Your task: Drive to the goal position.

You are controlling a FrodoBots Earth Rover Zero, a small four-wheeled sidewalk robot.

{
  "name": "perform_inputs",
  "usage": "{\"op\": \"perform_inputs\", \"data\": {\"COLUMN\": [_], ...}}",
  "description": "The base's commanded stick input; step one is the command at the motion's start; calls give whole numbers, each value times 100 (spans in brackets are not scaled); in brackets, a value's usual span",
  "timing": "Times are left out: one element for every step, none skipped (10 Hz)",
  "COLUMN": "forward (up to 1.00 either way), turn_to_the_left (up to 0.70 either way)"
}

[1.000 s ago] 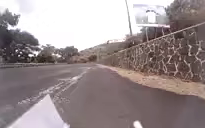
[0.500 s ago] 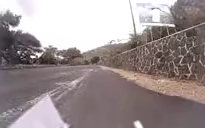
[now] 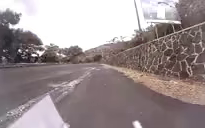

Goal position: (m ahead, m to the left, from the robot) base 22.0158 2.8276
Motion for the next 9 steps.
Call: {"op": "perform_inputs", "data": {"forward": [100, 100, 100, 100, 100, 100, 100, 100, 100], "turn_to_the_left": [0, 0, 0, 0, -17, -9, -1, -6, -12]}}
